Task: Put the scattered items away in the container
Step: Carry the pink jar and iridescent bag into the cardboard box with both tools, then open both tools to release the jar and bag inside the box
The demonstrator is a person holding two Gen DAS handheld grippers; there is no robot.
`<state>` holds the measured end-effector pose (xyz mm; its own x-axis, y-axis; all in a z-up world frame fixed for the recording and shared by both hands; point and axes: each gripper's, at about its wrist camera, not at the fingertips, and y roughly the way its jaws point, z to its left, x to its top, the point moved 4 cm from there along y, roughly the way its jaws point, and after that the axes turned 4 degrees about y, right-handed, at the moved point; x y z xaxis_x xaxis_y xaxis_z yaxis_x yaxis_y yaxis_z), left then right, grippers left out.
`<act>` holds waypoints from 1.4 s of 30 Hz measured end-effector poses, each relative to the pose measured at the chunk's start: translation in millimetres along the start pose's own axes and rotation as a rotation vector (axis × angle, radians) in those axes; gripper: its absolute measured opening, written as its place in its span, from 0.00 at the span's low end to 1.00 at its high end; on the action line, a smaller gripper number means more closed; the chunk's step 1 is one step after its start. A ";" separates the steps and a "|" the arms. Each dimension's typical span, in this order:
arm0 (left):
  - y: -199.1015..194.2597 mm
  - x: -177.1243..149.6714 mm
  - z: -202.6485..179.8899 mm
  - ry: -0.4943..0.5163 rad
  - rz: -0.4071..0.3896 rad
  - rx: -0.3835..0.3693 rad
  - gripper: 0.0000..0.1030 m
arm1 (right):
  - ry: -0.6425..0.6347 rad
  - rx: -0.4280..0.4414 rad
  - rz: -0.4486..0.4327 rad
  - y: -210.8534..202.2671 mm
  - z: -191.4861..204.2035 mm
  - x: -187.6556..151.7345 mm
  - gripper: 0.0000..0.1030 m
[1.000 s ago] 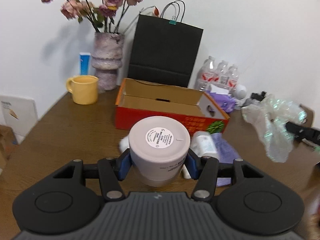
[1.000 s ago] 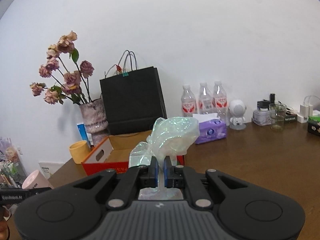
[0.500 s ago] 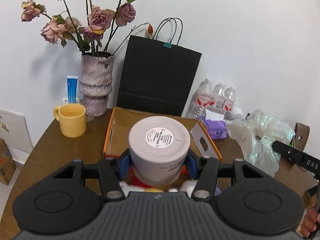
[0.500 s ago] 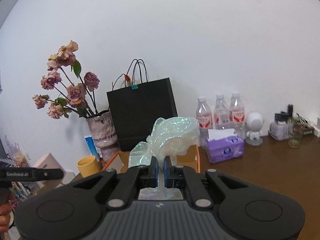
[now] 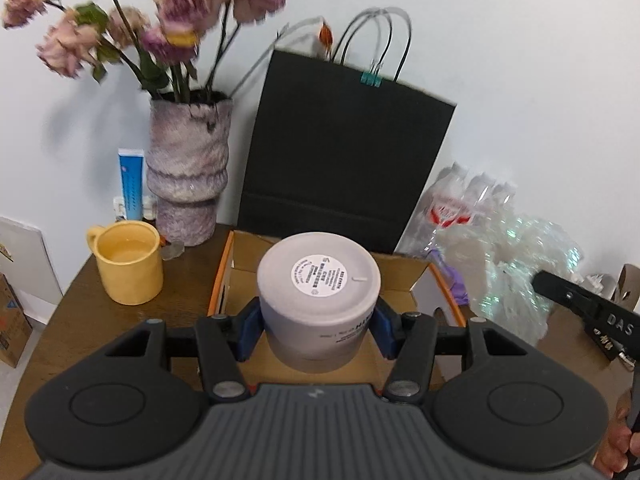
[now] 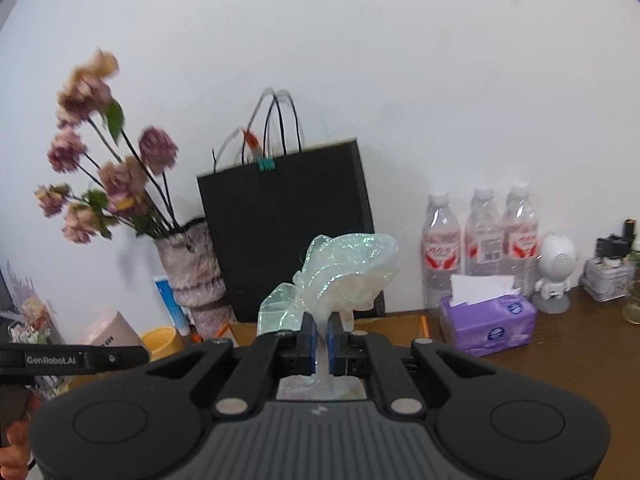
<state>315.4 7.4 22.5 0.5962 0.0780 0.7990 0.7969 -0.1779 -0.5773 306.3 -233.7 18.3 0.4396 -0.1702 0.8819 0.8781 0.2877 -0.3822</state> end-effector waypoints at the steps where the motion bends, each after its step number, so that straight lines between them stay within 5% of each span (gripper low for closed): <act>1: 10.3 1.0 1.2 0.001 0.012 0.004 0.54 | -0.005 -0.002 0.017 12.9 -0.1 -1.6 0.04; 15: 162.6 -3.8 11.5 -0.003 0.194 0.049 0.55 | 0.030 -0.057 0.326 189.8 -23.1 -46.7 0.04; 30: 220.6 -17.7 18.7 0.037 0.391 0.141 0.55 | 0.034 -0.077 0.521 234.6 -32.0 -80.7 0.09; 35: 227.9 -19.9 15.1 0.065 0.433 0.175 0.55 | 0.037 -0.103 0.543 235.1 -33.5 -83.2 0.28; 37: 226.8 -19.3 13.3 0.069 0.424 0.163 0.60 | 0.011 -0.103 0.532 231.2 -29.8 -82.5 0.70; 39: 223.2 -17.3 14.6 0.064 0.405 0.174 0.78 | -0.008 -0.108 0.504 224.5 -28.3 -78.8 0.74; 42: 212.1 -12.2 15.9 0.056 0.366 0.183 0.88 | -0.007 -0.118 0.483 215.7 -30.7 -71.4 0.88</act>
<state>478.7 -15.7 -112.3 0.8412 -0.0120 0.5405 0.5405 -0.0063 -0.8413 470.2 -188.4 -135.6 0.8008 -0.0372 0.5978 0.5897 0.2237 -0.7760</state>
